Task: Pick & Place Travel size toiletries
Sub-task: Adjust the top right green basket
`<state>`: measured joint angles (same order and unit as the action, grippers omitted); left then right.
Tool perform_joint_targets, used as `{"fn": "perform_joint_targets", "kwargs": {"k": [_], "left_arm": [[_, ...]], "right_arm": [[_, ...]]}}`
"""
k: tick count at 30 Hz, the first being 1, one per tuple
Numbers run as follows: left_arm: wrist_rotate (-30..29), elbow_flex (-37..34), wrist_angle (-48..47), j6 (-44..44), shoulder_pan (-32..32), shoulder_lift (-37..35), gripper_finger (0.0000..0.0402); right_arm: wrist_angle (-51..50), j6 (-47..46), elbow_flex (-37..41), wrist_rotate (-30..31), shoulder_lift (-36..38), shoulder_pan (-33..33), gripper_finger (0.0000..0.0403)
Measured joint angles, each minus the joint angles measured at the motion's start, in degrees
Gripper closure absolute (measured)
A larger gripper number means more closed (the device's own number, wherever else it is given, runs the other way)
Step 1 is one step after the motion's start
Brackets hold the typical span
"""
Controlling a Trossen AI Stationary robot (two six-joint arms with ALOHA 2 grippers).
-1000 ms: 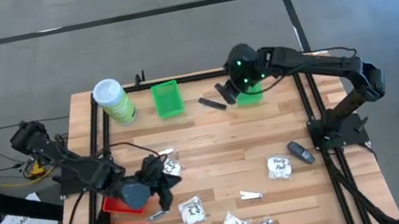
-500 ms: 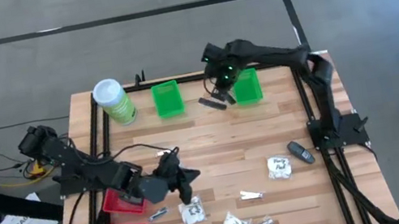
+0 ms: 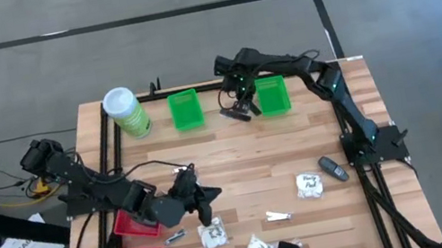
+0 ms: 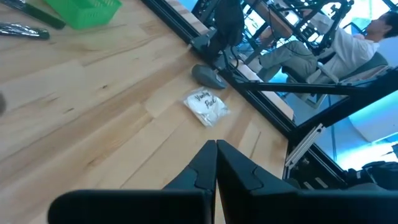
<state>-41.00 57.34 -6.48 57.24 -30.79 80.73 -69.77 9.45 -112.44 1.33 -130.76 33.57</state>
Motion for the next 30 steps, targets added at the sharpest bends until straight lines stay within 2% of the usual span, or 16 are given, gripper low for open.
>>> {"fn": "perform_joint_targets", "kwargs": {"k": [8, 11, 17, 19, 21, 22, 24, 28, 30], "left_arm": [[-0.85, 0.0, 0.24, -1.54, 0.0, 0.0, 0.04], [-1.05, 0.0, 0.32, -1.65, 0.0, 0.0, 0.04], [-2.2, 0.0, 0.57, -1.71, 0.0, 0.0, 0.04], [-2.22, 0.0, 0.67, -1.71, 0.0, 0.0, 0.04], [-2.25, 0.0, 0.66, -1.71, 0.11, 0.0, 0.04], [-2.22, 0.0, 0.66, -1.71, 0.66, 0.0, 0.04], [-1.34, 0.0, 0.66, -1.68, 2.51, 0.0, 0.04], [0.53, 1.24, -0.98, -5.66, 10.28, 0.54, 0.0401], [4.63, 2.86, -3.06, -9.15, 15.92, 1.69, 0.0401]], "right_arm": [[-0.71, -4.07, -0.07, -0.12, 0.09, 1.53, 0.0403], [-0.66, -7.34, -0.07, -2.24, 0.09, 2.57, 0.0403], [-0.6, -13.86, -0.07, -9.78, 0.09, 4.73, 0.0403], [-0.49, -16.18, -0.07, -15.63, 0.09, 5.44, 0.0403], [-0.3, -16.84, -0.07, -23.95, 0.23, 6.11, 0.0403], [-0.13, -16.58, -0.03, -27.28, 0.72, 6.26, 0.0403], [0.98, -15.66, 0.02, -29.75, 2.65, 6.07, 0.0403], [3.83, -15.37, 0.0, -30.06, 9.71, 4.85, 0.0403], [4.08, -15.65, 0.21, -29.99, 13.84, 4.14, 0.0403]]}}
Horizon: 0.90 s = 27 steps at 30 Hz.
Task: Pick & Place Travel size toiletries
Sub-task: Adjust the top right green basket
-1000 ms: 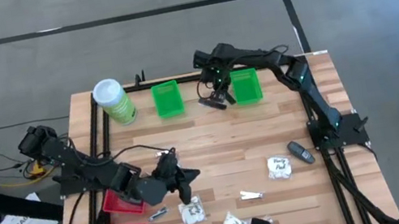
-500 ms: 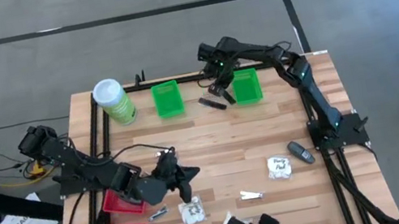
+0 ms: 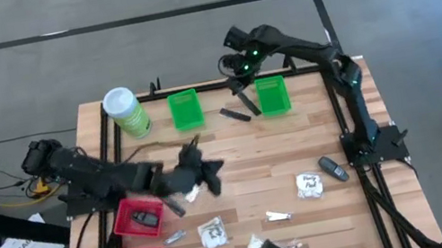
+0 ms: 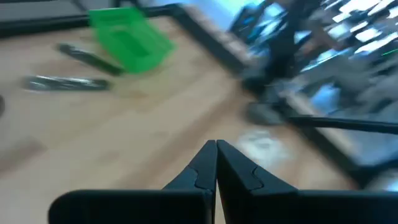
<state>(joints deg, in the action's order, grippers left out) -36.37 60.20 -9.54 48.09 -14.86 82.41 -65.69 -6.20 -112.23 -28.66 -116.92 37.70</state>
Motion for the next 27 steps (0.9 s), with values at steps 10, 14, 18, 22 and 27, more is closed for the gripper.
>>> {"fn": "perform_joint_targets", "kwargs": {"k": [10, 14, 18, 22, 27], "left_arm": [[23.22, 10.84, -1.54, -13.69, 24.97, 13.22, 0.0401], [28.06, 18.38, -2.93, -17.37, 28.07, 20.17, 0.0401], [29.23, 26.01, -5.79, -18.96, 30.01, 25.95, 0.0401], [29.74, 32.85, -9.82, -18.92, 32.01, 31.62, 0.0401], [29.73, 42.24, -12.87, -14.05, 34.42, 39.51, 0.0401]], "right_arm": [[-3.72, -4.46, -0.02, 2.09, 22.79, -3.17, 0.0403], [-3.29, -7.33, -0.02, 3.89, 28.45, -3.47, 0.0403], [-3.57, -9.3, 0.0, 4.96, 31.82, -3.49, 0.0403], [-3.73, -10.8, 0.0, 4.95, 34.35, -4.03, 0.0403], [-3.73, -12.36, 0.0, 5.07, 35.59, -5.64, 0.0403]]}}
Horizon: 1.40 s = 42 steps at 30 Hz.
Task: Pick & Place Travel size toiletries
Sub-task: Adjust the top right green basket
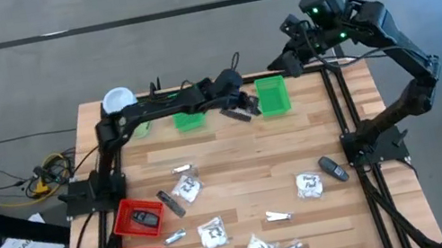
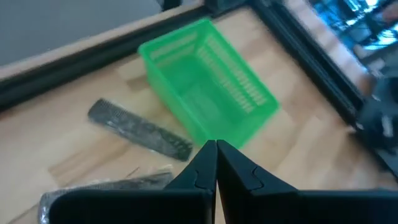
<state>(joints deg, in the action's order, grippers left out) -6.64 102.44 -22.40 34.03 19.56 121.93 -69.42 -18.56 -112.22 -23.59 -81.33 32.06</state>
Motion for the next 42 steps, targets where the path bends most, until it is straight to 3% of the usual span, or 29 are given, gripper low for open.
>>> {"fn": "perform_joint_targets", "kwargs": {"k": [12, 23, 32, 42], "left_arm": [[7.78, 18.37, -14.07, 9.91, 3.56, 14.95, 0.0401], [10.58, 18.94, -17.76, 11.56, 7.07, 16.68, 0.0401], [17.11, 18.94, -22.57, 14.42, 9.2, 16.68, 0.0401], [17.21, 18.53, -30.28, 12.81, 8.82, 17.27, 0.0401]], "right_arm": [[-0.23, -1.71, 0.0, 0.09, 1.46, -3.19, 0.0403], [0.5, -2.5, 0.02, 0.08, 3.44, -3.09, 0.0403], [0.99, -3.11, 0.02, -0.12, 3.73, -3.07, 0.0403], [3.56, -4.03, 0.02, -0.43, 3.73, -3.18, 0.0403]]}}
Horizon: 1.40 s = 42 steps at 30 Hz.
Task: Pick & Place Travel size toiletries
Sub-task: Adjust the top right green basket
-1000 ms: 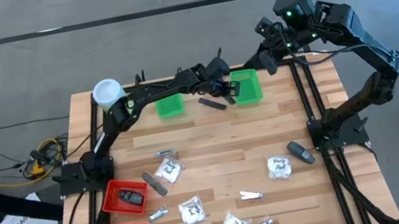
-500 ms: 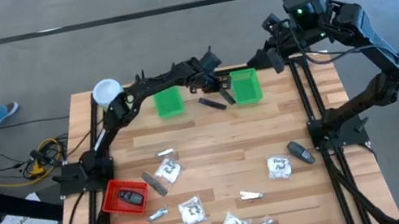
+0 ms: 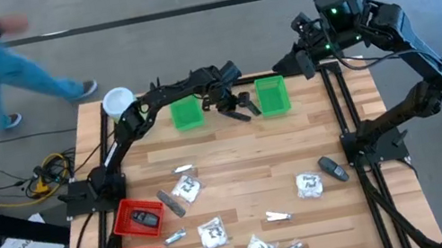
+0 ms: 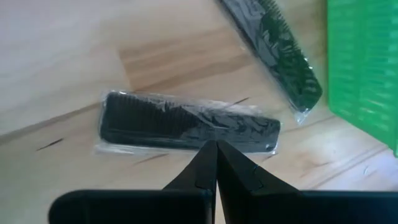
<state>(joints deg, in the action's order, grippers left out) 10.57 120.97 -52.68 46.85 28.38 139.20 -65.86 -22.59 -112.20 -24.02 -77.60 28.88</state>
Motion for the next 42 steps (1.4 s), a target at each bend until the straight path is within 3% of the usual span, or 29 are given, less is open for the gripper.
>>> {"fn": "perform_joint_targets", "kwargs": {"k": [13, 24, 28, 31, 37, 42], "left_arm": [[4.89, 0.31, -0.31, 3.57, 1.74, -0.07, 0.0401], [16.37, 0.31, 1.75, 12.14, 2.34, -0.07, 0.0401], [17.86, 0.26, 1.16, 14.94, 2.5, -0.07, 0.0401], [17.96, 0.26, 1.18, 16.52, 2.79, -0.07, 0.0401], [20.27, 0.15, 0.94, 10.31, 2.11, -0.65, 0.0402], [16.84, 0.3, 2.85, 5.57, 0.03, -3.68, 0.0401]], "right_arm": [[1.56, -3.05, -0.02, -0.01, 0.0, -2.68, 0.0403], [1.5, -4.92, -0.02, 0.08, -0.02, -3.1, 0.0403], [-0.21, -4.88, -0.02, 0.64, -0.02, -3.13, 0.0403], [-3.09, -4.09, -0.02, 4.54, -0.02, -3.24, 0.0403], [-17.0, 2.21, 0.05, 22.35, -3.76, -3.14, 0.0403], [-16.23, 7.57, -0.02, 24.08, -7.83, -0.17, 0.0403]]}}
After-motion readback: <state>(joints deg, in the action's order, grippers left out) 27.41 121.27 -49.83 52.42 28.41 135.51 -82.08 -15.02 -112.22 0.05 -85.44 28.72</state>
